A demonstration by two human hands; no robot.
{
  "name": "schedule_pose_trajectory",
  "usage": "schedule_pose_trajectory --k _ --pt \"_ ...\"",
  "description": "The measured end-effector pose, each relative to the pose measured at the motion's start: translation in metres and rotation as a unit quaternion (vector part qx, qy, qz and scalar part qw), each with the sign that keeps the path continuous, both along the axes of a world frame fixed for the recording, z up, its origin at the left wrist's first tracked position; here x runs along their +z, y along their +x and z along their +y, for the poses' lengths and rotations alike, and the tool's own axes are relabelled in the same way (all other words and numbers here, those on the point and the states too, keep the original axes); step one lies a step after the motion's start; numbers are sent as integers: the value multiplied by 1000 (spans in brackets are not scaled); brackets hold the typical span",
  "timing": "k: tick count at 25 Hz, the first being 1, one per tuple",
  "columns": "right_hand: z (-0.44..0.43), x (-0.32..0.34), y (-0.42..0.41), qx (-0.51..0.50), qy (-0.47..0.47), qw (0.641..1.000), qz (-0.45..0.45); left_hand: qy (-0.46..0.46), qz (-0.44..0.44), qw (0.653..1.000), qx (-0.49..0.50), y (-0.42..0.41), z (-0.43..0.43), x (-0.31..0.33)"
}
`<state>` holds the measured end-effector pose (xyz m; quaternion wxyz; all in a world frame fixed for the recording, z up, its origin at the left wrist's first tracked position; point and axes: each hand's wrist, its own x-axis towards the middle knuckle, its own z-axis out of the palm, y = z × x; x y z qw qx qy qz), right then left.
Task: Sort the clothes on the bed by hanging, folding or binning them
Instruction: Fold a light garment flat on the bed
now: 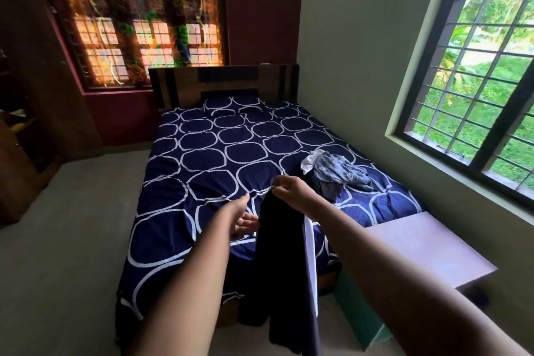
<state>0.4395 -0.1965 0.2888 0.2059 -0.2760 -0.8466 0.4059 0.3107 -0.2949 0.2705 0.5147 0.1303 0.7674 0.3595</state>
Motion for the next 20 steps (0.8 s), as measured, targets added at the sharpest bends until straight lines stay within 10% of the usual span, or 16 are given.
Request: schedule_pose_trajectory --k 10,20 --pt "30 -6 26 40 53 995 -76 65 80 993 58 13 66 -40" --pt "38 4 45 49 -109 988 -95 313 -28 939 139 40 98 8"
